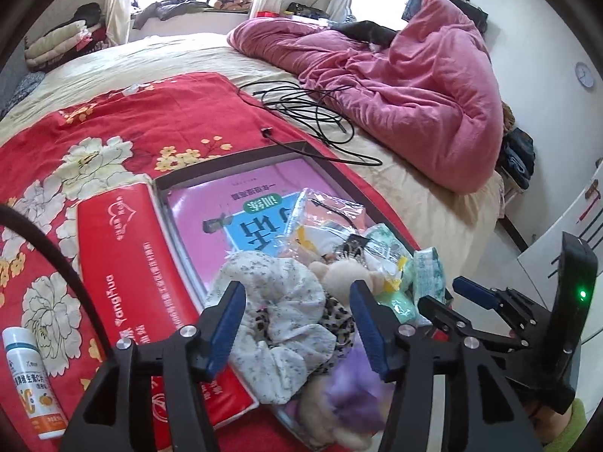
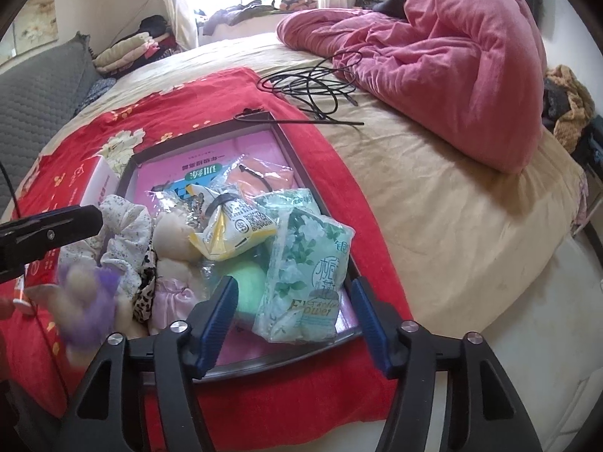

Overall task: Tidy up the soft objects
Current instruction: 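Open left tool releasing bunny while right tool releases tissue packet on tray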

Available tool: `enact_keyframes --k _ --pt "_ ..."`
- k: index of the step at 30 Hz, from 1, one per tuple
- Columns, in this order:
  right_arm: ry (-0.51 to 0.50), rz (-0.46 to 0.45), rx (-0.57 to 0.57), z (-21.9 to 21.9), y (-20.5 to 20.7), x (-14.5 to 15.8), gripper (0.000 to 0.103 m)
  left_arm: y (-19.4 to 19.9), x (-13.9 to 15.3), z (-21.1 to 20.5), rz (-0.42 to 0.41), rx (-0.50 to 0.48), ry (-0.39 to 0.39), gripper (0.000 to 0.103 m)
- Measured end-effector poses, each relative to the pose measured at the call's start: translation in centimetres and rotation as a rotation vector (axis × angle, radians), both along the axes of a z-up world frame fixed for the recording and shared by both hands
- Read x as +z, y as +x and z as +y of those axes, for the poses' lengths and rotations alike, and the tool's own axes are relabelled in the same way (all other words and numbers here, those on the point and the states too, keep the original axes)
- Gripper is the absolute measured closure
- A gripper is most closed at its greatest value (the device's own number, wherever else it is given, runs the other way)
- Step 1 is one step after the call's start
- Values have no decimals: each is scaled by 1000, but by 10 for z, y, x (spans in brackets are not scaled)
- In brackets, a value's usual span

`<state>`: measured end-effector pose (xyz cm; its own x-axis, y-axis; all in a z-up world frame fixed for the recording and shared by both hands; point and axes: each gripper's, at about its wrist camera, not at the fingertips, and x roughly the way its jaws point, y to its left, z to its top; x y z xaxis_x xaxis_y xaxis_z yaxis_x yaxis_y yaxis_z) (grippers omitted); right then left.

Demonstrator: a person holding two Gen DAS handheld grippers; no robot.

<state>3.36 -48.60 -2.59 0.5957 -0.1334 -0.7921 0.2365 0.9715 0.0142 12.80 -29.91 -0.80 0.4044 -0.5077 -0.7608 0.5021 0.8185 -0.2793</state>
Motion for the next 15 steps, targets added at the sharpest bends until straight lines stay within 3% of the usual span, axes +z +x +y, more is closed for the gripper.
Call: enact_keyframes --k 15 --pt "-60 -99 47 21 -19 24 35 -22 8 9 -44 -15 15 46"
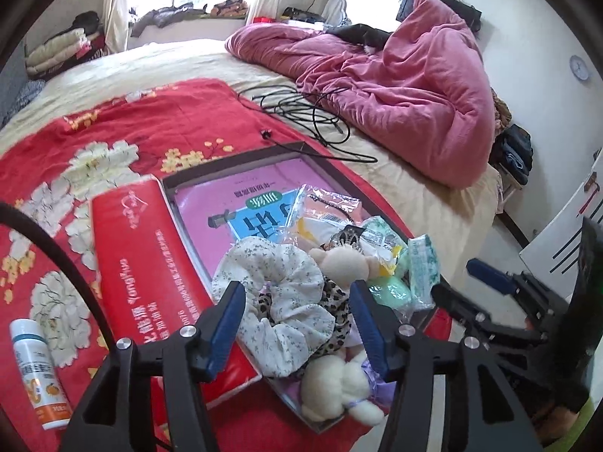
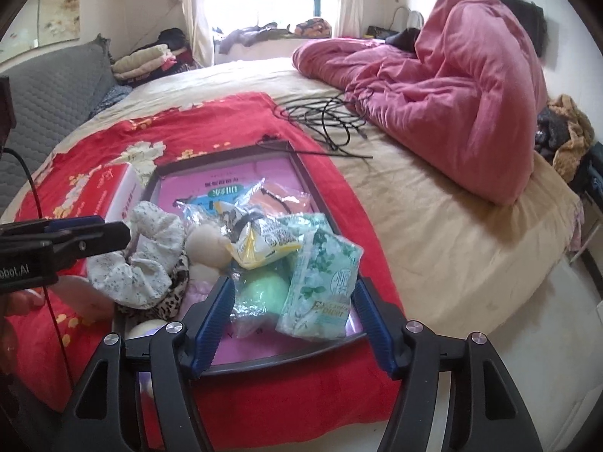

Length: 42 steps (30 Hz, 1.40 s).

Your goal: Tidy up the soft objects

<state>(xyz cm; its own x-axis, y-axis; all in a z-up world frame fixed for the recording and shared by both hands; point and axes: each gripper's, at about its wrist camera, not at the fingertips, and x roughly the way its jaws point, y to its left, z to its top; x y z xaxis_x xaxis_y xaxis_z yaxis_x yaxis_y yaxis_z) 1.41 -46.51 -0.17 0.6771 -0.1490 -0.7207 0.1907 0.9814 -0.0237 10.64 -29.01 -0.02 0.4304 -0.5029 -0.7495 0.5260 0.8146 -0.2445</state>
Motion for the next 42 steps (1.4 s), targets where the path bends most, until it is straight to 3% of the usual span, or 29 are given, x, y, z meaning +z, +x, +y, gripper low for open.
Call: enact_keyframes --k 3,12,17,24,35,42 --pt "3 -32 7 2 -4 18 28 -10 11 3 -21 -9 1 41" --pt "12 -33 16 29 -24 48 25 -40 32 25 -10 40 34 24" --pt "11 -30 -3 49 -40 51 25 -58 35 43 -26 79 85 23" --pt "-74 -57 -65 74 -63 56 23 -81 32 69 -17 134 120 22" --pt "27 -35 -177 98 -83 45 23 -107 25 107 -19 215 161 21" --pt "-3 1 -190 117 -92 30 23 -114 17 117 -7 241 164 21"
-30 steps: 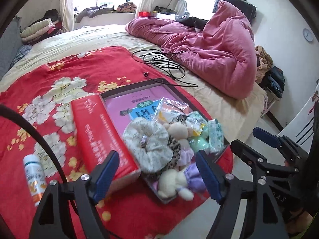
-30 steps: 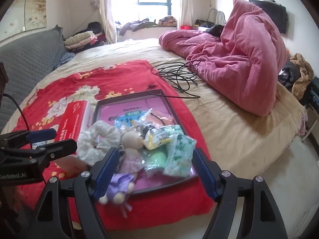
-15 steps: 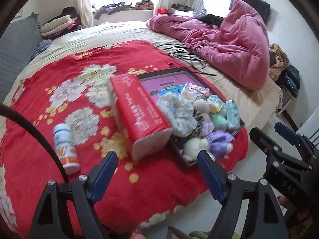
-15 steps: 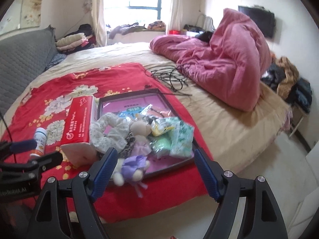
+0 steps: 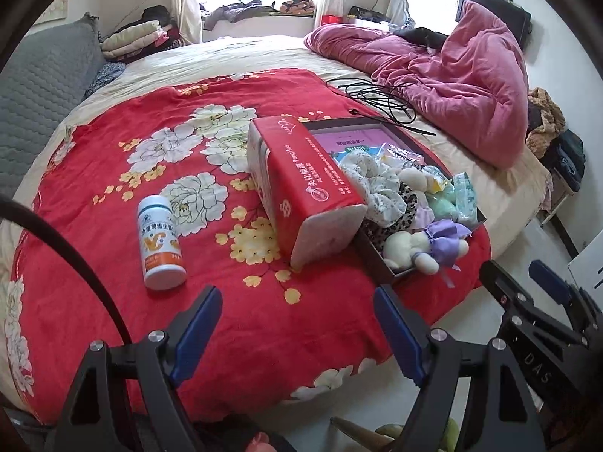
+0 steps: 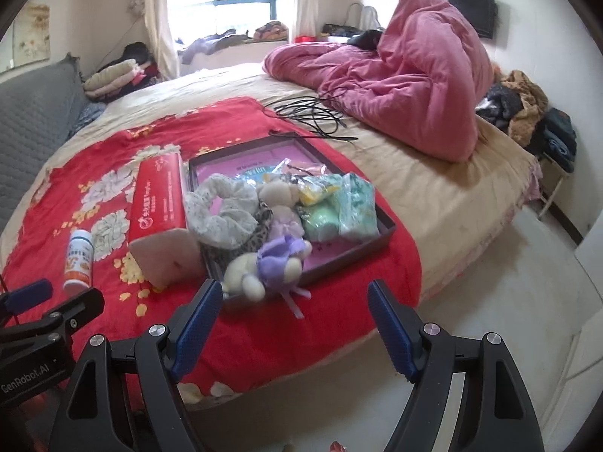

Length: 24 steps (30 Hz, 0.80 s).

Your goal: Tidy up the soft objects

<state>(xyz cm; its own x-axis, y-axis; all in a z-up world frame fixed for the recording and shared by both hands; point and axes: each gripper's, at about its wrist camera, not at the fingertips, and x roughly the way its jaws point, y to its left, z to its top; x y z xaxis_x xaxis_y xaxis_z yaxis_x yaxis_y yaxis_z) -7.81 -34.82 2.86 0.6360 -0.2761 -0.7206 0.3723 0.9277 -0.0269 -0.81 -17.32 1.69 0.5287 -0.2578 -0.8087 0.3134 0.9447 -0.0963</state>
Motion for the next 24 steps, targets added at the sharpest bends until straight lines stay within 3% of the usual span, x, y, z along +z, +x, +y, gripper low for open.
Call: enact_keyframes --k 24 --pt "6 19 18 5 -4 -12 23 -8 -12 2 10 4 31 21"
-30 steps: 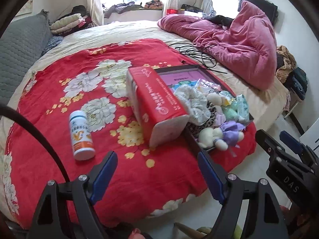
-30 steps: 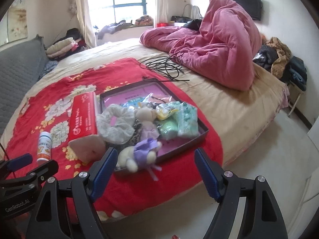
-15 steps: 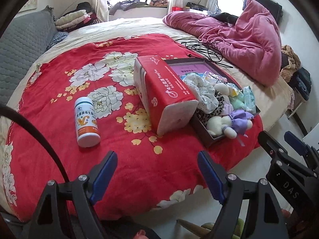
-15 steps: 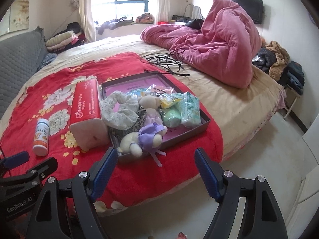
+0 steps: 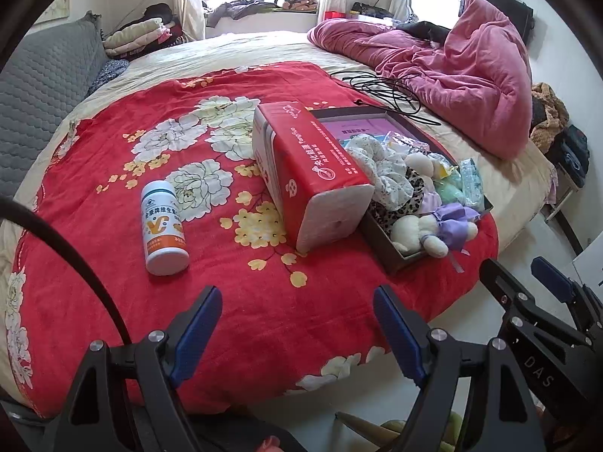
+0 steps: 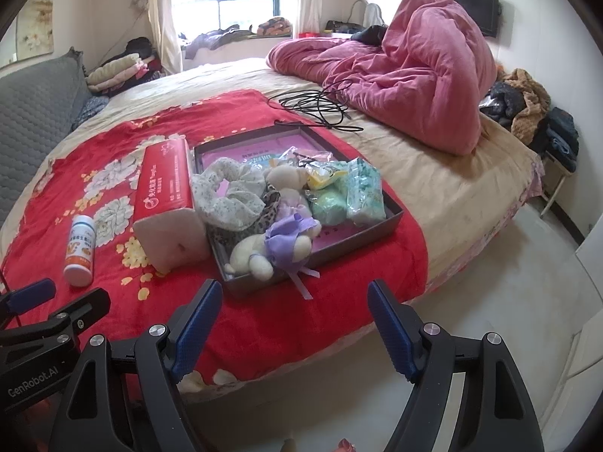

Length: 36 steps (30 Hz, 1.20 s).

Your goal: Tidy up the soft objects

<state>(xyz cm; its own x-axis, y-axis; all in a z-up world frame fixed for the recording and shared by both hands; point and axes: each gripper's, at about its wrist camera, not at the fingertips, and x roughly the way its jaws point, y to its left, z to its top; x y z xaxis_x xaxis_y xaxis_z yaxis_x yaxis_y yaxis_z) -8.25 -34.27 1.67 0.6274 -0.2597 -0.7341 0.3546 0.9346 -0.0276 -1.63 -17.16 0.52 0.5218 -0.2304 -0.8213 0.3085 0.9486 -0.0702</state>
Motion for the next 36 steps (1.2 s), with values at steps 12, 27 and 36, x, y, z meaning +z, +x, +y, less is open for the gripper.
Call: enact_keyframes --k 12,27,36 --pt "10 15 3 1 1 -5 23 -2 -3 -7 4 -9 13 21" --pt "12 20 15 3 0 -5 23 -3 -5 -5 7 -1 12 21" --pt "13 24 19 4 1 -6 23 -3 -6 -5 7 -4 12 21"
